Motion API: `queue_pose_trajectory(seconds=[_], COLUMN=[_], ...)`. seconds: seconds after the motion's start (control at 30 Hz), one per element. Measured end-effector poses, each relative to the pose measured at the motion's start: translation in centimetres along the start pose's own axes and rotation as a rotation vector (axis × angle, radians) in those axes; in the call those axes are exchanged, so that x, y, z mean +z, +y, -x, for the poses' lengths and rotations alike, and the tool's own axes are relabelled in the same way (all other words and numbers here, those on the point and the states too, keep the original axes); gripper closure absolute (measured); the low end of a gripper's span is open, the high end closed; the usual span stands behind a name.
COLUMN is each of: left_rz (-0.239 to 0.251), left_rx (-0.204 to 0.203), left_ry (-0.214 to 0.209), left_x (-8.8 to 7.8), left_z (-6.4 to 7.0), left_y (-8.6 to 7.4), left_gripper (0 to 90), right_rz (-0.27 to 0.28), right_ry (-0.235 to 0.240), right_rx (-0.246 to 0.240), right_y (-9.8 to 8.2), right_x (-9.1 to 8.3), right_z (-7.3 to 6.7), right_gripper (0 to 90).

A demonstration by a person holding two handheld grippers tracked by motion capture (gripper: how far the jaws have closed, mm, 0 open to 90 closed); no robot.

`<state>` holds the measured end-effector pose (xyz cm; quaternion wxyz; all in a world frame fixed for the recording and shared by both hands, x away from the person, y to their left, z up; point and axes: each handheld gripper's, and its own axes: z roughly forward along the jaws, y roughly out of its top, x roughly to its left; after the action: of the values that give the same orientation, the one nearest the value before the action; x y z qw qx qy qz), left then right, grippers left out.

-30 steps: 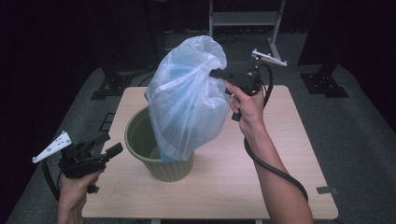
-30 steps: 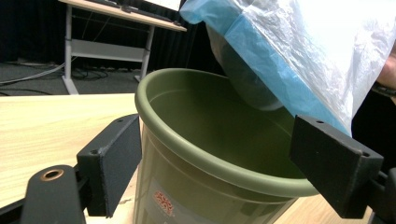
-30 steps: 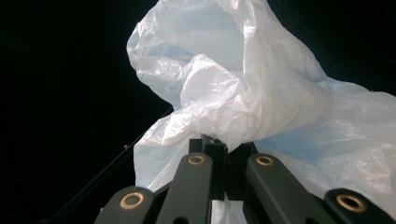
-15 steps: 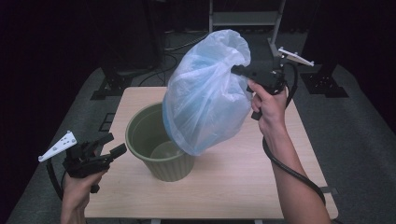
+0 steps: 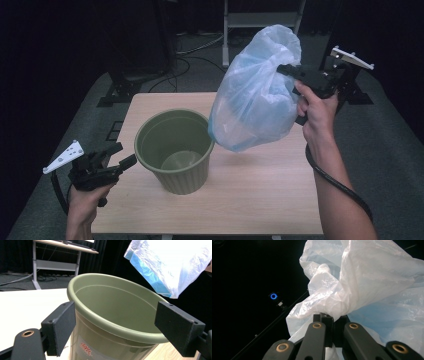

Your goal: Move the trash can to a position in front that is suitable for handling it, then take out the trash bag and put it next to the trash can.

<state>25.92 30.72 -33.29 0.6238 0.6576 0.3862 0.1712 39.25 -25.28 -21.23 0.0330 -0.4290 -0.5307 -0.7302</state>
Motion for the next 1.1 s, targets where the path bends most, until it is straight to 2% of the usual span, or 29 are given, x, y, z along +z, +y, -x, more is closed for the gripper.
queue_pose_trajectory(seconds=[0.23,0.37,0.63,1.1], left_rz=[-0.014,-0.009,-0.004,-0.01], left_rx=[0.011,0.021,0.019,0.02], left_ry=[-0.006,-0.01,-0.007,-0.003], left_x=[0.4,0.4,0.2,0.1], left_z=[0.2,0.5,0.3,0.3], left_y=[0.0,0.2,0.2,0.2], left_gripper=[16.0,15.9,15.9,15.9], right_rz=[0.02,0.007,-0.036,-0.081], right_ry=[-0.059,-0.085,-0.125,-0.134], right_rx=[0.007,0.015,0.02,0.068], right_y=[0.5,0.1,-1.5,-4.4], right_x=[-2.1,-2.6,-1.9,0.0], right_z=[1.4,2.3,3.9,6.5], right_gripper=[90.0,90.0,90.0,90.0])
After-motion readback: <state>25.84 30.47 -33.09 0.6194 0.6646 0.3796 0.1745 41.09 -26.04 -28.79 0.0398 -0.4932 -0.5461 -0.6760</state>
